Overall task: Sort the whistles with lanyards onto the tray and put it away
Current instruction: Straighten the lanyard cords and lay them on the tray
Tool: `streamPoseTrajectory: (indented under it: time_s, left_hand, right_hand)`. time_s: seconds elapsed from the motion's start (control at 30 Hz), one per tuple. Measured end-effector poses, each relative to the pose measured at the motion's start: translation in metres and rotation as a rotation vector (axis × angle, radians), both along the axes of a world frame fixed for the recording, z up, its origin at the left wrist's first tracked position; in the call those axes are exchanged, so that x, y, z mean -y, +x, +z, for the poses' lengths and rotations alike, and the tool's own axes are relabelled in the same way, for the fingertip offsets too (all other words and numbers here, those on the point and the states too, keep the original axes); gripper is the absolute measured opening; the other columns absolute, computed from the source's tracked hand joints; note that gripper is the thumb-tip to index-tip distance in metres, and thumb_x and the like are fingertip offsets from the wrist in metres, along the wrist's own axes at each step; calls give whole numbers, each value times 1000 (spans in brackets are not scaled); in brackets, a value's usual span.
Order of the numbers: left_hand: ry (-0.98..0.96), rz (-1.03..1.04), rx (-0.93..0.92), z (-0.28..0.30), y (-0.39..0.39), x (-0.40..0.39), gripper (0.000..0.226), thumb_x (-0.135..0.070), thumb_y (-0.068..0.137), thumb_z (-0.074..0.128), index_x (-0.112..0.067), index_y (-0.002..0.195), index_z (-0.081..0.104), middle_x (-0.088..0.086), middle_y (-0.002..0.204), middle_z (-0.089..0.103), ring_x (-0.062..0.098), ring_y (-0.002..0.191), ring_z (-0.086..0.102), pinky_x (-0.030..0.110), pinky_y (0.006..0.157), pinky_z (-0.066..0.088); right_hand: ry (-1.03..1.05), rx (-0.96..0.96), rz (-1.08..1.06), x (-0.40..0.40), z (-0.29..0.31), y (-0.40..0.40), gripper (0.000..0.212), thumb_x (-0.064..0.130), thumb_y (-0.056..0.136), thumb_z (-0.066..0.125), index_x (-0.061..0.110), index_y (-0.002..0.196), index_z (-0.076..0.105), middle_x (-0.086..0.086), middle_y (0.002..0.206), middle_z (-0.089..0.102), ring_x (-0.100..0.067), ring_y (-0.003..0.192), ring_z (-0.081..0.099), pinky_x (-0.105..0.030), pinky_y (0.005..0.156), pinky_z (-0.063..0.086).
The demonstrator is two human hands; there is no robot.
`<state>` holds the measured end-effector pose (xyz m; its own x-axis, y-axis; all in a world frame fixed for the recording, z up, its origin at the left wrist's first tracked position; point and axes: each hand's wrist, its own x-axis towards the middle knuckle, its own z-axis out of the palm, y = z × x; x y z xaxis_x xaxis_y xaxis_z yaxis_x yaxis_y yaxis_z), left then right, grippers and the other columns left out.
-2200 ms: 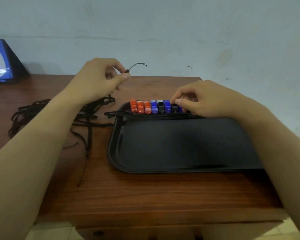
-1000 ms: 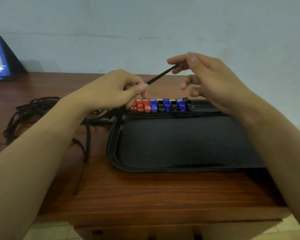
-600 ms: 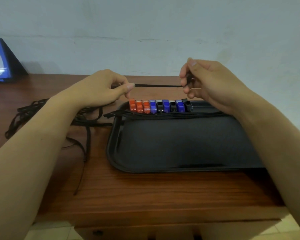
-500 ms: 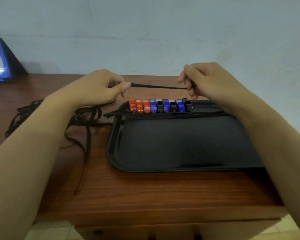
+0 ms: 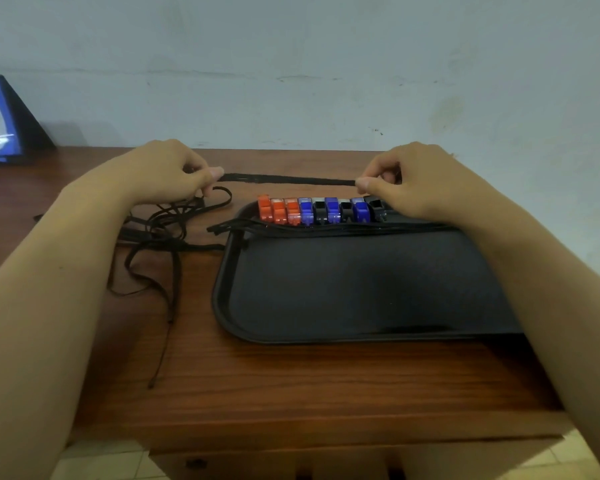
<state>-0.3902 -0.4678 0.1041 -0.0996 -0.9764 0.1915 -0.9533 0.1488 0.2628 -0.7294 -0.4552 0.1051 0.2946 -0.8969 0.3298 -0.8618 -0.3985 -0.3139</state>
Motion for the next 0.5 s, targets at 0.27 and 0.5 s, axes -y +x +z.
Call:
streamPoseTrajectory:
  time_s: [0.27,0.5]
  left_hand:
    - [24,132,17,0,8,2,45,-54,99,48,-24,76,73,3,85,71,21,81,62,38,82,46]
    - [-48,3,-328,1,-3,4,28,-31,105,50,-20,90,71,0,87,73,15,75,67,28,75,52]
  right_hand:
    - [-63,48,-120,11,0,-13,20,40,99,59,27,96,74,13,81,60,-3,75,53,-15,61,35]
    - [-61,53,-140,13,-1,-14,18,38,98,60,26,96,73,14,82,60,-11,85,57,-18,62,37]
